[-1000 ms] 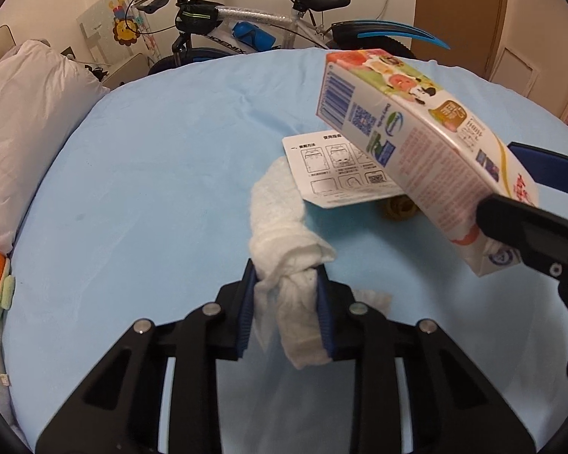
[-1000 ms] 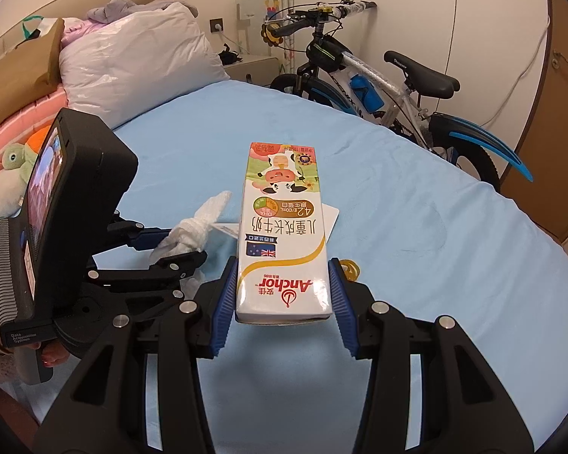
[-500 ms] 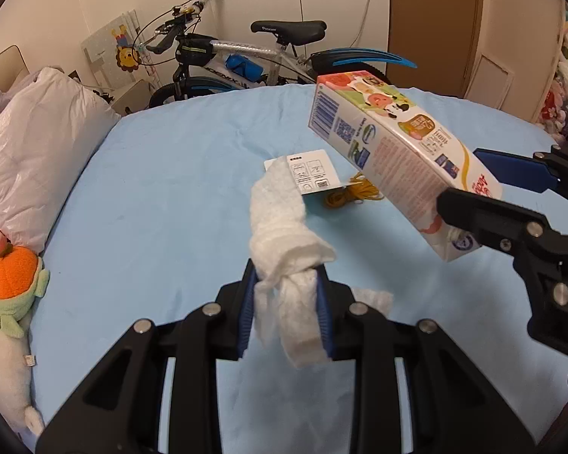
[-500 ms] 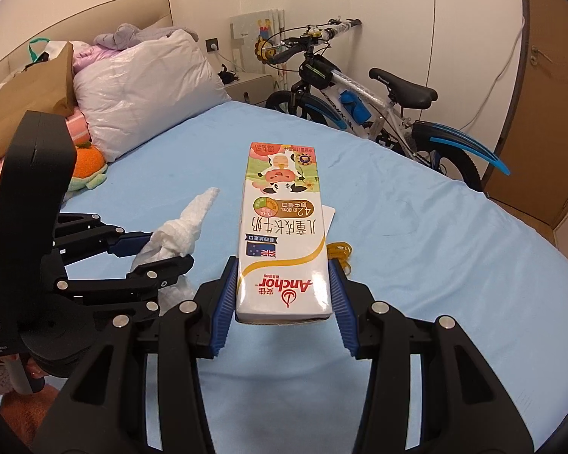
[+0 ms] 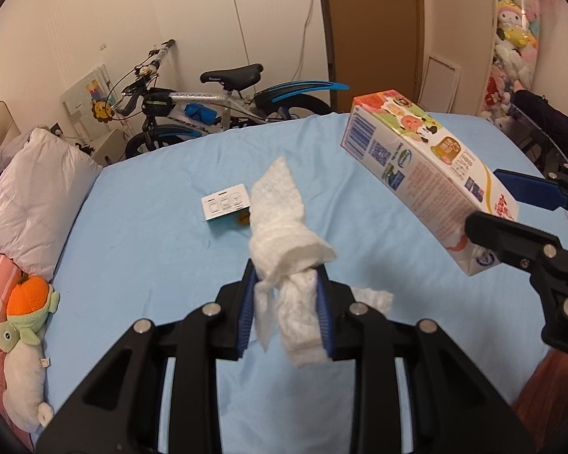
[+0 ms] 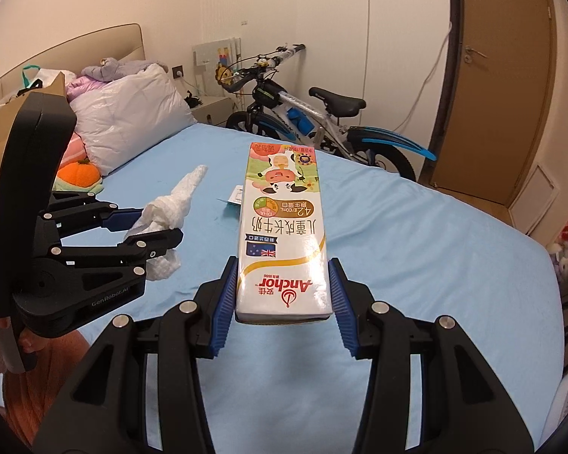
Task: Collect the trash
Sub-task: 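Carry the carton and tissue over to the grey bin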
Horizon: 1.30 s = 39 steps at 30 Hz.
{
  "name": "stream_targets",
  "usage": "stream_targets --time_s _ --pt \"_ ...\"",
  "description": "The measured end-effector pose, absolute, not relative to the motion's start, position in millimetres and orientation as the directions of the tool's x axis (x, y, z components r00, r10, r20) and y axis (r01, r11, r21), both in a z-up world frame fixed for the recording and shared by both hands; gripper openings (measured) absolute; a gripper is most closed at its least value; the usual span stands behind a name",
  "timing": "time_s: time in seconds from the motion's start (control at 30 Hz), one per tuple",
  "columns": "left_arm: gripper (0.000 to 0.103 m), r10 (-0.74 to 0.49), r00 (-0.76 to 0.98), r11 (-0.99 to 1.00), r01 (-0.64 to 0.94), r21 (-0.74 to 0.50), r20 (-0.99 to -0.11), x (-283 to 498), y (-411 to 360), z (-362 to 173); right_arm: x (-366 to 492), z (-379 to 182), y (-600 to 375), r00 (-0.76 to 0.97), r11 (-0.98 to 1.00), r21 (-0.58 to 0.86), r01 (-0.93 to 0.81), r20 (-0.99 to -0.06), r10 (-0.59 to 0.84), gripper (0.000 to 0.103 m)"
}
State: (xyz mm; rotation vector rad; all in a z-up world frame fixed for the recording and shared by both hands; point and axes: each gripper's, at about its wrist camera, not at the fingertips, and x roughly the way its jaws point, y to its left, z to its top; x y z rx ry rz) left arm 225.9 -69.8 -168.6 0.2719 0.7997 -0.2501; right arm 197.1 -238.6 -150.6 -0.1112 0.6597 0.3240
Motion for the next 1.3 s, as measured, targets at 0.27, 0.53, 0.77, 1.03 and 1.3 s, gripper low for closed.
stream_targets --time_s 0.27,0.53,0.77,1.03,1.3 --pt "0.029 -0.219 0.665 0.88 0.45 0.149 -0.714 187 -162 -151 131 -131 -339 0.801 0.983 0.005 -0.182 -0.58 0.151 0.044" --pt "0.029 -0.326 0.63 0.791 0.59 0.162 -0.704 158 -265 -139 65 -122 -458 0.827 1.0 0.014 0.015 -0.562 -0.005 0.044" --pt "0.029 -0.445 0.576 0.674 0.719 0.168 -0.685 131 -368 -119 2 -109 -567 0.822 0.976 0.012 0.217 -0.542 -0.176 0.044" --pt "0.029 -0.586 0.503 0.521 0.834 0.179 -0.635 104 -476 -74 -70 -65 -685 0.789 0.903 0.018 0.43 -0.494 -0.366 0.044" --pt "0.029 -0.718 0.401 0.371 0.912 0.174 -0.57 83 -581 -17 -99 -16 -757 0.733 0.833 -0.032 0.553 -0.457 -0.504 0.045"
